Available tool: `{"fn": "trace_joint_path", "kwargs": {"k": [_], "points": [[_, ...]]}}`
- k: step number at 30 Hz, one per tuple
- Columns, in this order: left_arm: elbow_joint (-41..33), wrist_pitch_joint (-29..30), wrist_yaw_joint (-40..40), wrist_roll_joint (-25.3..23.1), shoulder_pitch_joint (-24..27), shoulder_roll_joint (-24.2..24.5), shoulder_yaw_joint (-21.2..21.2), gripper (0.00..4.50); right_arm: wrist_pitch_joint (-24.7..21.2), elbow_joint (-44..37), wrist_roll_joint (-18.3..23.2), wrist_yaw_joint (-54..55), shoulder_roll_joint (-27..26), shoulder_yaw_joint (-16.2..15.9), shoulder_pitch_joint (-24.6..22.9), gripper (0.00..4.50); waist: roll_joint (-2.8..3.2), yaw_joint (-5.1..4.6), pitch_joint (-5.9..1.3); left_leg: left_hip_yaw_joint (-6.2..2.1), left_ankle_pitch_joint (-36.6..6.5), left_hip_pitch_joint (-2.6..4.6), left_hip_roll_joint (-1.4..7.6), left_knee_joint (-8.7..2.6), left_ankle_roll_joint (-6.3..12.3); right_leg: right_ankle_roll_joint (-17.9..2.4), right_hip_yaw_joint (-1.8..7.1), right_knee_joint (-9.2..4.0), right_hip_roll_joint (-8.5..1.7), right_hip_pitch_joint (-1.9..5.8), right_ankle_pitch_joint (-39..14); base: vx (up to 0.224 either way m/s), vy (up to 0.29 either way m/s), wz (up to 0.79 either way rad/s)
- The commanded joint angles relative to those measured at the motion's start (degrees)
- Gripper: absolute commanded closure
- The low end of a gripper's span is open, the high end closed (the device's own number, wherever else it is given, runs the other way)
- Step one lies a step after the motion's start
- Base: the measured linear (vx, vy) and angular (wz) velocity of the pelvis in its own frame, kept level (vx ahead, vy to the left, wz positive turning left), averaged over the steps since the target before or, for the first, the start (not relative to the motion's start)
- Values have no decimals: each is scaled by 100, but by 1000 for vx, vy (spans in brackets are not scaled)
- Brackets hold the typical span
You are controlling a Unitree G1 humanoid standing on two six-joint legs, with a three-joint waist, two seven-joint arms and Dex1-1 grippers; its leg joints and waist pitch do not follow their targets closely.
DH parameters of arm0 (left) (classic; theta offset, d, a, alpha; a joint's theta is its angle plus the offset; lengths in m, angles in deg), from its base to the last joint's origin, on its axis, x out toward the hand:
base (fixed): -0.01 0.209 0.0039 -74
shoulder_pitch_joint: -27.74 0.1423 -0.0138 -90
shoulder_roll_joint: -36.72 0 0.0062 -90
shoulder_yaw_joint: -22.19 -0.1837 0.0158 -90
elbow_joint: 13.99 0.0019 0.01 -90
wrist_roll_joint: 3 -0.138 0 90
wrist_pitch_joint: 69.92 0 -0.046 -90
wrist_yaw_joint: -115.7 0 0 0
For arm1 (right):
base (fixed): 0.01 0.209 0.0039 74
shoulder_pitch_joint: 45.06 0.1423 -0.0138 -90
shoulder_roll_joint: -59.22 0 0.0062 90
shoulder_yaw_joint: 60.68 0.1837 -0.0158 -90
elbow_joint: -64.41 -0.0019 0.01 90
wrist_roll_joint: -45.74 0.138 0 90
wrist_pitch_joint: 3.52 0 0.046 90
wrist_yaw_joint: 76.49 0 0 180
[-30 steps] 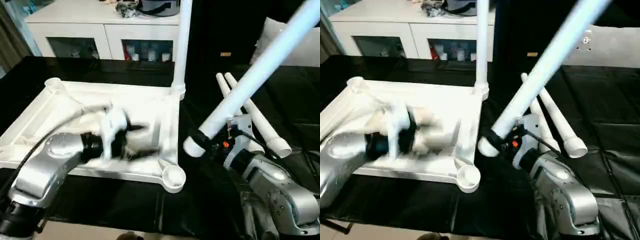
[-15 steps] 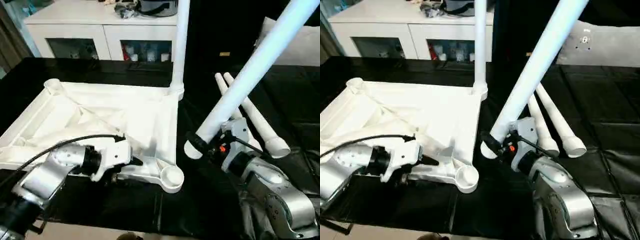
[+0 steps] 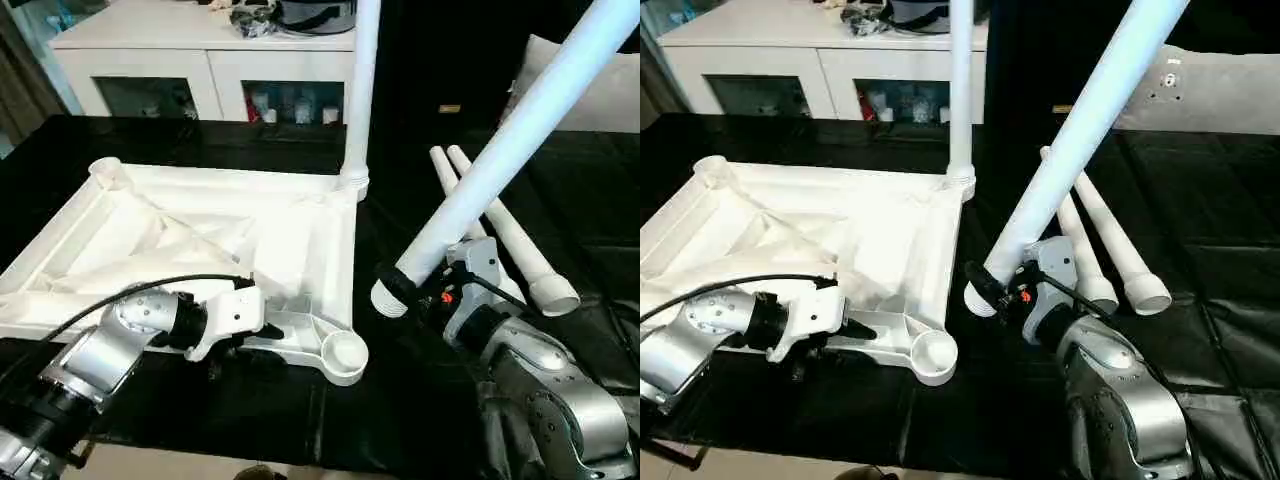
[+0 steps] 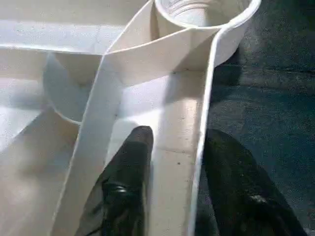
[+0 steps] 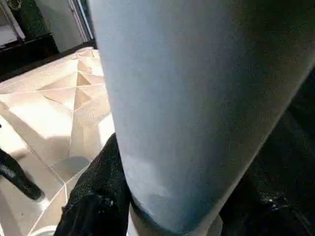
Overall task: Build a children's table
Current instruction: Insert table leg to table base
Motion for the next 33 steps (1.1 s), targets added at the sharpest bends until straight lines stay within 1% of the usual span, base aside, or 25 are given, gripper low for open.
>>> {"fn": "trace_joint_path", "kwargs": {"k": [1, 2, 4, 6, 9, 11, 13, 14, 15, 16, 17, 18, 19, 20, 21, 22, 23, 24, 25, 26, 27, 28, 29, 31, 33], "points": [[117, -78, 18, -51, -130, -13, 70, 317, -1, -157, -6, -24, 5, 1, -5, 259, 39, 3, -350, -102, -1639, 112, 298, -467, -280, -1012, 214, -463, -406, 197, -1280, 0, 0, 0], [151, -105, 7, -58, -142, -34, 86, 317, -9, -164, 2, -29, 11, -8, -10, 259, 42, 3, -346, -102, -1666, 113, 296, -469, -278, -1021, 210, -467, -404, 194, -1306, 0, 0, 0], [257, -172, -24, -80, -177, -75, 103, 341, -1, -157, -1, -76, 49, -48, -21, 259, 40, 3, -338, -104, -1744, 120, 297, -473, -284, -1007, 212, -478, -409, 189, -1453, 0, 0, 0], [363, -237, -61, -118, -214, -86, 97, 353, 25, -154, -4, -142, 85, -93, -32, 259, 41, 4, -332, -106, -1817, 131, 304, -477, -290, -992, 215, -492, -412, 176, -1574, 0, 0, 0], [468, -302, -110, -142, -248, -83, 103, 373, 11, -163, 7, -169, 94, -106, -37, 259, 40, 7, -334, -113, -1841, 125, 304, -482, -305, -976, 216, -493, -420, 182, -1633, 0, 0, 0], [507, -327, -128, -151, -266, -81, 104, 387, 10, -162, 7, -174, 95, -108, -36, 259, 39, 6, -334, -116, -1819, 120, 307, -482, -297, -980, 217, -490, -422, 184, -1592, 0, 0, 0], [518, -285, -177, -51, -272, -132, 155, 399, 7, -153, 16, -199, 101, -117, -26, 259, 31, 4, -338, -114, -1784, 117, 306, -481, -296, -992, 216, -484, -424, 189, -1557, 0, 0, 0], [519, -283, -180, -45, -273, -136, 158, 407, 7, -152, 17, -200, 101, -118, -26, 259, 40, 6, -340, -112, -1765, 123, 308, -479, -291, -1007, 215, -483, -424, 182, -1528, 0, 0, 0], [452, -133, -210, 132, -260, -244, 234, 423, 0, -137, 27, -221, 107, -121, -9, 259, 40, 4, -343, -110, -1744, 121, 307, -474, -284, -1029, 215, -475, -422, 185, -1468, 0, 0, 0], [422, -34, -211, 204, -259, -301, 261, 423, -1, -120, 25, -234, 113, -125, 8, 259, 63, 9, -348, -110, -1718, 123, 310, -470, -283, -1058, 213, -468, -426, 185, -1411, 0, 0, 0], [404, 22, -201, 217, -259, -334, 253, 428, -25, -110, 30, -246, 121, -132, 25, 259, 53, 4, -349, -107, -1705, 120, 312, -470, -281, -1071, 212, -467, -422, 189, -1361, 0, 0, 0], [390, 90, -181, 220, -263, -374, 238, 434, -53, -96, 36, -263, 134, -142, 50, 259, 58, 6, -358, -111, -1625, 114, 315, -468, -271, -1111, 205, -448, -416, 199, -1176, 0, 0, 0], [401, 254, -76, 150, -285, -479, 170, 440, -111, -61, 41, -322, 178, -182, 119, 259, 70, 7, -358, -109, -1607, 108, 311, -464, -270, -1130, 204, -438, -414, 203, -1100, 0, 0, 0], [433, 338, 23, 90, -311, -565, 128, 445, -144, -38, 44, -350, 196, -204, 170, 259, 70, 0, -359, -105, -1554, 104, 302, -458, -261, -1155, 199, -430, -407, 221, -997, 0, 0, 0], [500, 442, 180, 28, -358, -718, 98, 449, -165, 1, 44, -382, 204, -216, 244, 259, 52, -8, -360, -101, -1490, 92, 292, -444, -230, -1170, 204, -435, -414, 239, -954, 0, 0, 0], [513, 470, 222, 18, -369, -759, 92, 449, -169, 10, 45, -388, 206, -218, 262, 259, 59, -10, -362, -96, -1463, 92, 291, -441, -221, -1174, 204, -432, -413, 243, -944, 0, 0, 0], [547, 533, 312, -8, -395, -856, 86, 450, -175, 32, 49, -402, 207, -220, 302, 259, 49, -3, -359, -93, -1443, 92, 292, -425, -193, -1176, 208, -448, -424, 241, -986, 0, 0, 0], [744, 623, 788, -185, -522, -1226, 79, 450, -166, 118, 22, -434, 230, -231, 407, 259, 42, 9, -363, -84, -1407, 91, 287, -418, -172, -1156, 209, -457, -421, 244, -1077, 0, 0, 0], [778, 632, 865, -220, -543, -1284, 76, 450, -163, 133, 15, -438, 234, -234, 423, 259, 2, -8, -350, -69, -1414, 95, 293, -417, -151, -1159, 212, -483, -411, 240, -1130, 0, 0, 0], [879, 639, 1069, -322, -603, -1433, 67, 450, -153, 177, -9, -447, 246, -241, 467, 259, 11, 11, -360, -83, -1370, 97, 284, -403, -133, -1127, 207, -485, -423, 250, -1258, 0, 0, 0], [979, 648, 1235, -434, -666, -1592, 34, 450, -149, 229, -31, -457, 254, -245, 512, 259, 6, 23, -357, -79, -1323, 85, 285, -402, -109, -1060, 213, -500, -424, 250, -1373, 0, 0, 0], [1007, 637, 1270, -474, -685, -1645, 14, 450, -151, 247, -40, -457, 259, -248, 530, 259, 6, 24, -354, -81, -1312, 78, 283, -406, -102, -1028, 213, -507, -422, 252, -1426, 0, 0, 0], [1073, 623, 1350, -552, -735, -1813, -35, 450, -154, 300, -66, -463, 284, -260, 584, 259, -3, 14, -358, -79, -1303, 76, 281, -404, -87, -989, 210, -526, -419, 255, -1505, 0, 0, 0], [1081, 613, 1350, -503, -747, -1897, -9, 450, -163, 316, -69, -478, 293, -255, 611, 259, 6, 26, -368, -86, -1242, 68, 279, -401, -68, -944, 208, -523, -418, 252, -1520, 0, 0, 0], [1066, 516, 1311, -434, -724, -1928, 27, 450, -169, 298, -66, -484, 300, -249, 603, 259, 0, 32, -379, -86, -1179, 51, 274, -394, -23, -913, 204, -525, -420, 252, -1533, 0, 0, 0]]}}
